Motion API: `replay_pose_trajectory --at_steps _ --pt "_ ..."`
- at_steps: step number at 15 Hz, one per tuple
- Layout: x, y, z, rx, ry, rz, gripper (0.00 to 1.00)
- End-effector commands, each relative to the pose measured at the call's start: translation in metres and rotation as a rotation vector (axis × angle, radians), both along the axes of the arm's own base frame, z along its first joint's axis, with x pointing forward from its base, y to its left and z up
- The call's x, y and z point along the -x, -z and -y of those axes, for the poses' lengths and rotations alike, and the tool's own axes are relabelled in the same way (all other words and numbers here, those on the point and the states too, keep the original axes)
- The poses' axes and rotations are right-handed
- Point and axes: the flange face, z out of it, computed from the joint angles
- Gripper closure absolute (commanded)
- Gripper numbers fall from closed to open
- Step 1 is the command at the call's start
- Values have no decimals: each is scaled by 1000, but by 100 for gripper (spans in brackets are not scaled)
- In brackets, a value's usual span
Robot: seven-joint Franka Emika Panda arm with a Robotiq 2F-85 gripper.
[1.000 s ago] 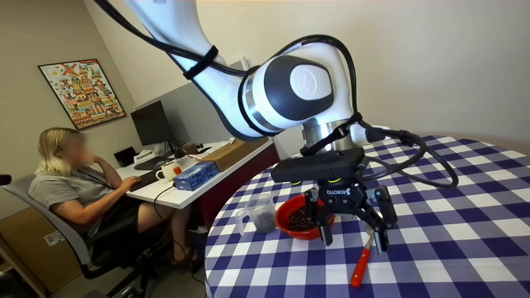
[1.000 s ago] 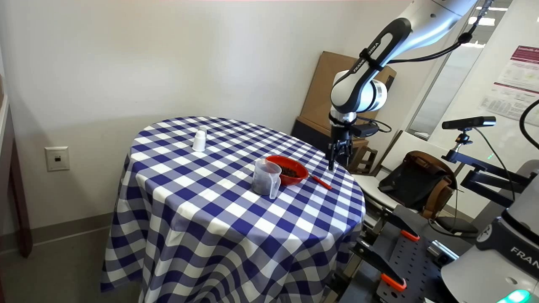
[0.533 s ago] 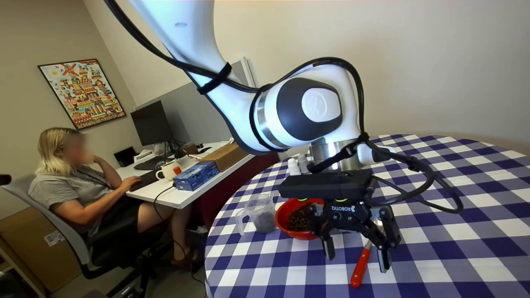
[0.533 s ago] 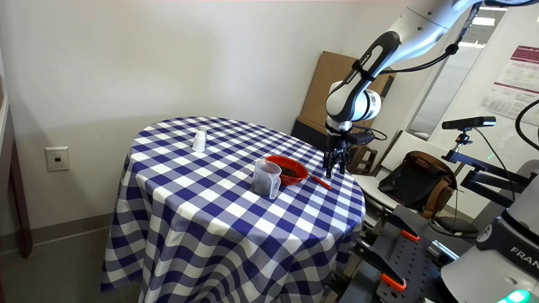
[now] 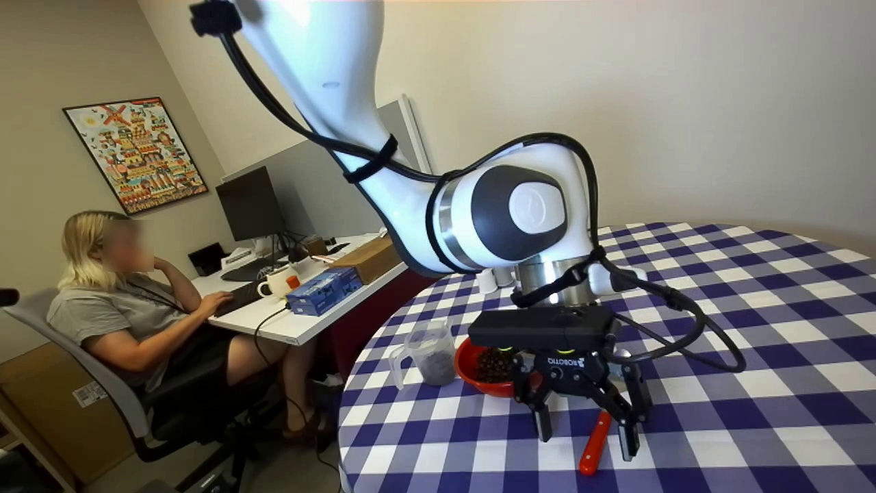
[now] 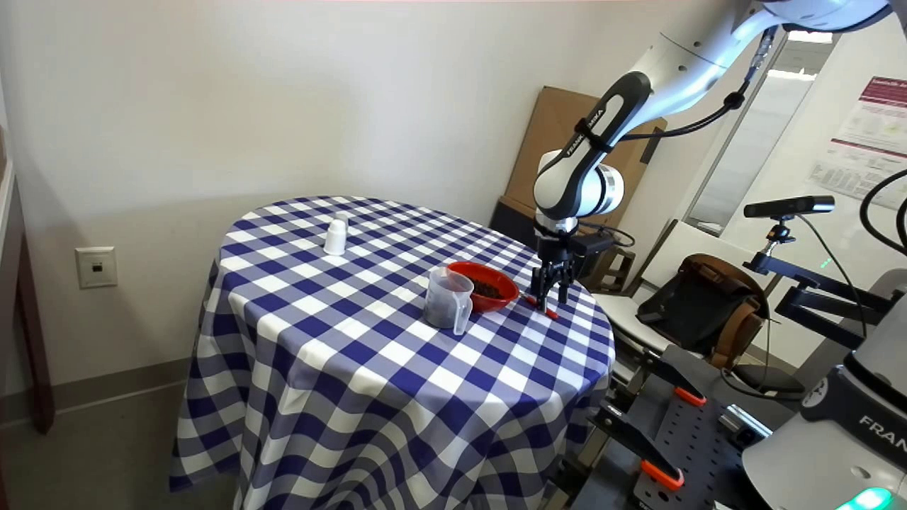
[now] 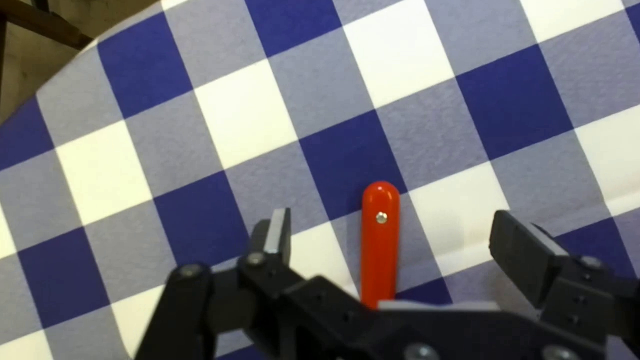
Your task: Pick up the spoon and scoop some of the objects from the red bowl and put them in the measuring cup, then put the spoon on the table
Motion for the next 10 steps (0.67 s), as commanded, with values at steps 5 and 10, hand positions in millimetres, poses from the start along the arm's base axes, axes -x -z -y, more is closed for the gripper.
replay_pose_trajectory --at_steps 5,10 --pt "-10 17 10 -2 2 9 28" --pt "-13 10 8 -18 -4 25 72"
